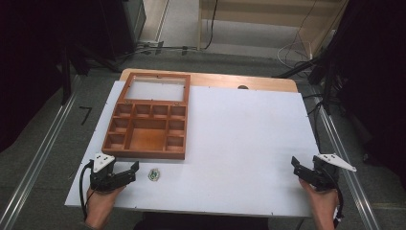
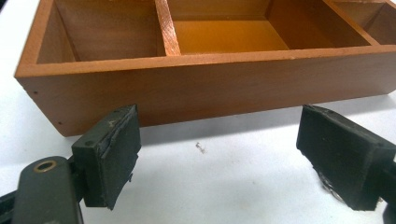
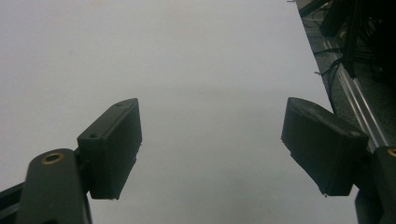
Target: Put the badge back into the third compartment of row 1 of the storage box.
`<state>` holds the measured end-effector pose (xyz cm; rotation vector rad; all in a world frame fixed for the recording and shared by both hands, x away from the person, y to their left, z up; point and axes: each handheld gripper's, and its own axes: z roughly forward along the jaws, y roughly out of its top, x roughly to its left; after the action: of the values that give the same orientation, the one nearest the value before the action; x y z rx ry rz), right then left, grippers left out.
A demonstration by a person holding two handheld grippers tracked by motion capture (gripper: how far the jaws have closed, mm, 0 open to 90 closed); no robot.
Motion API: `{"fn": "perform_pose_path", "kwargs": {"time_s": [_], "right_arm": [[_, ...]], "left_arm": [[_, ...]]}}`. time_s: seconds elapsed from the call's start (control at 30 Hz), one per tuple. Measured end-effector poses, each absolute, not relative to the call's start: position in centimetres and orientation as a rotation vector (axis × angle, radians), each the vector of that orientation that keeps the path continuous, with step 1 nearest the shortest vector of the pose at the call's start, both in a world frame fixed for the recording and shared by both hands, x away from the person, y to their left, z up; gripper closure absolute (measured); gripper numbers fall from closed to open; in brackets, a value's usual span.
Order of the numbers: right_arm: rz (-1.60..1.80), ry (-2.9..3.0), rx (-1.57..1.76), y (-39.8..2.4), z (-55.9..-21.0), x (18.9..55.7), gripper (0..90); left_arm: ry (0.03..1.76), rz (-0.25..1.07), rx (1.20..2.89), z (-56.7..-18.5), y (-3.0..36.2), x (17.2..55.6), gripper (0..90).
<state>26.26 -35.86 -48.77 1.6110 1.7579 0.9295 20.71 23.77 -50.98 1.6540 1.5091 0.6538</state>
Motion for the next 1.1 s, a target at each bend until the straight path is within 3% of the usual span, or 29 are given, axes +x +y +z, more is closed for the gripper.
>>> {"fn": "perform_pose_path", "kwargs": {"time_s": [1.1], "right_arm": [[0.930, 1.785, 1.626, -35.9, -49.2, 25.9, 18.0]], "left_arm": [[1.477, 0.603, 1.697, -51.3, 22.1, 20.8, 14.0]]}}
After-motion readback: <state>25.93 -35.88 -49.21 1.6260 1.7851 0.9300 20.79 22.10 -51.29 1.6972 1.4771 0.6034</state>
